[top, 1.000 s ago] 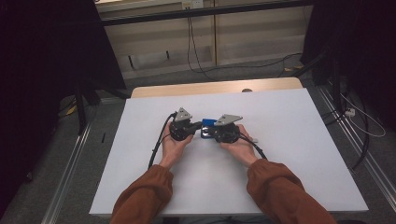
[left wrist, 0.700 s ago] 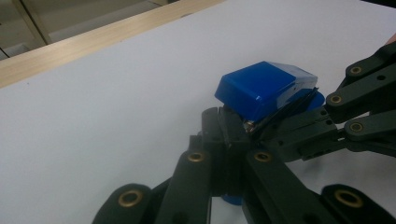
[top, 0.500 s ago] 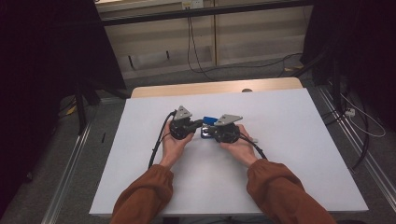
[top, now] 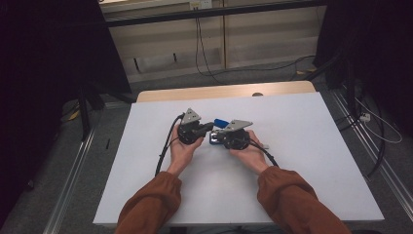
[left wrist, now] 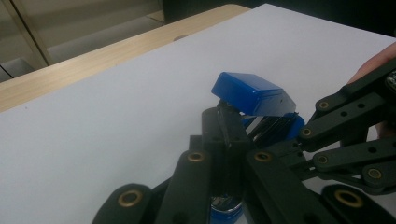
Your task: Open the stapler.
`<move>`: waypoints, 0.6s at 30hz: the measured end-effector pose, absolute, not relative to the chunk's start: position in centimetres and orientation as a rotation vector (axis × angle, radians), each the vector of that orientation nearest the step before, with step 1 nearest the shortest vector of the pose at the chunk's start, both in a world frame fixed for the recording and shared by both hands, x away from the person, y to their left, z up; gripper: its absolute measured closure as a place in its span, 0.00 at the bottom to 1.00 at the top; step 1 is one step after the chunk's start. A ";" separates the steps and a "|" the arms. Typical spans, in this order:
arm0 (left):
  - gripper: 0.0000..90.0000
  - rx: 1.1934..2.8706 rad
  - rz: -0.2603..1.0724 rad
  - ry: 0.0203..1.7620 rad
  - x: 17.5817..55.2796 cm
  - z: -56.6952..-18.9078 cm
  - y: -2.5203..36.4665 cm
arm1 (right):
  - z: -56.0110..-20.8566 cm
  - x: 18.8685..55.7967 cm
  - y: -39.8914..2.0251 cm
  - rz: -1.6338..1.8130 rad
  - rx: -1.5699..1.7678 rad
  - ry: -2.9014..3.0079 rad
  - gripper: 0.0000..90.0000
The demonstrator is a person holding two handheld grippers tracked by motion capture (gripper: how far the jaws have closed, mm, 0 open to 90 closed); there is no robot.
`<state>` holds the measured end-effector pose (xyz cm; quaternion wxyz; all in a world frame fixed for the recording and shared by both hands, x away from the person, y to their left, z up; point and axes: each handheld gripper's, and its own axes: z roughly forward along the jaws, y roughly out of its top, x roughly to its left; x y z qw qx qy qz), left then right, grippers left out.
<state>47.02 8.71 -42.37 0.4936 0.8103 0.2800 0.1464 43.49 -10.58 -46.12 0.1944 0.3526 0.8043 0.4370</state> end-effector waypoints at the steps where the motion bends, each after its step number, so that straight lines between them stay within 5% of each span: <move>1: 1.00 1.963 0.354 0.678 47.0 -42.3 8.7 | -46.1 43.5 -10.6 1.224 0.988 2.254 1.00; 18: 1.00 1.961 0.354 0.679 47.1 -42.2 8.6 | -45.9 43.3 -10.6 1.248 0.998 2.244 1.00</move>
